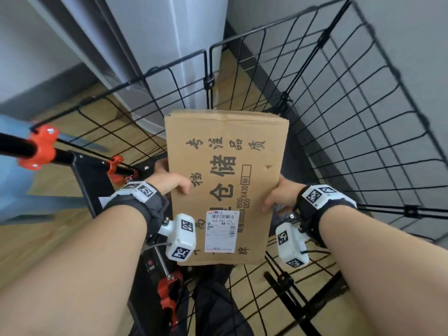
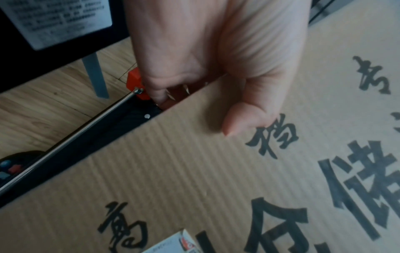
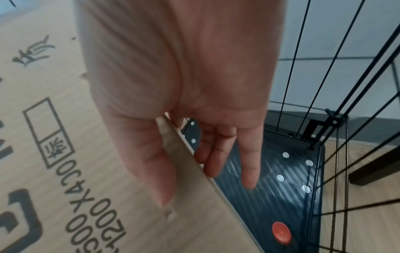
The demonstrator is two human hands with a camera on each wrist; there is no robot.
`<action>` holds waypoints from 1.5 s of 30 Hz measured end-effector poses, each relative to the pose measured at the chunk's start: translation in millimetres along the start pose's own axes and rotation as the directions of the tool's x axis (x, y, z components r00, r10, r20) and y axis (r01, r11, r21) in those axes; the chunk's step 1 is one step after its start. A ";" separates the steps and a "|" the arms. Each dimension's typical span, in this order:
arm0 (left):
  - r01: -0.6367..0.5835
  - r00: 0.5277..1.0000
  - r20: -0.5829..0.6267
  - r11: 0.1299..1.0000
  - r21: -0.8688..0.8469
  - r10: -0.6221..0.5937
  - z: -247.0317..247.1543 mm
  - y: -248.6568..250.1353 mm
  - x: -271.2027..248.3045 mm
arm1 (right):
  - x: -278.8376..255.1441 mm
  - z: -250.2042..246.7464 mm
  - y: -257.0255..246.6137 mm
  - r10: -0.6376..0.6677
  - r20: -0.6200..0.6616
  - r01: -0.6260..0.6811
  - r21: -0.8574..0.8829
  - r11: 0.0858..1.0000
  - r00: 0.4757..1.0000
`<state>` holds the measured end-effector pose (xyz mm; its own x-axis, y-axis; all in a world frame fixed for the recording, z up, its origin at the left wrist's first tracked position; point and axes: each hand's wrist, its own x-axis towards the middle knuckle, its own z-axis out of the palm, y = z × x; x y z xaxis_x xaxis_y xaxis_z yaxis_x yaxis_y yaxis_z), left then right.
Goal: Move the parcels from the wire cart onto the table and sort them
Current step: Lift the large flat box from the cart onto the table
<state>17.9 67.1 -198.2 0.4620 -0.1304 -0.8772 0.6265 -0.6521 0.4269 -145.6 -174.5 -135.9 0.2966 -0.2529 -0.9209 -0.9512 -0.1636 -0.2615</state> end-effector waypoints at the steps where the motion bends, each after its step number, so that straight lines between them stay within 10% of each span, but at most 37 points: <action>1: -0.020 1.000 0.002 0.999 0.026 0.020 -1.2 7.9 -10.7 | -9.0 -5.0 -2.3 -0.012 -0.020 0.012 0.010 1.000 1.000; 10: -0.172 0.985 0.053 0.969 0.178 0.165 -16.4 107.8 -148.9 | -127.4 -65.2 -30.2 -0.263 -0.201 0.294 0.145 0.945 0.944; 18: -0.398 0.917 0.076 0.896 0.194 0.391 -47.4 193.8 -267.7 | -258.8 -101.3 -63.1 -0.461 -0.406 0.558 0.160 0.814 0.789; 34: -0.840 0.487 0.279 0.531 -0.109 0.828 -54.4 256.1 -501.4 | -509.7 -106.9 -28.1 -0.574 -0.668 0.852 0.185 0.489 0.474; 45: -0.828 0.263 0.458 0.442 -0.345 0.850 40.3 244.7 -632.3 | -628.2 -106.9 92.3 -0.276 -0.913 0.849 0.124 0.514 0.300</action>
<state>-146.2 -40.1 452.0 0.3664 -0.9299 0.0318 0.1105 0.0774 0.9909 -410.7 -132.6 449.4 0.4285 -0.9016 0.0593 -0.2477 -0.1804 -0.9519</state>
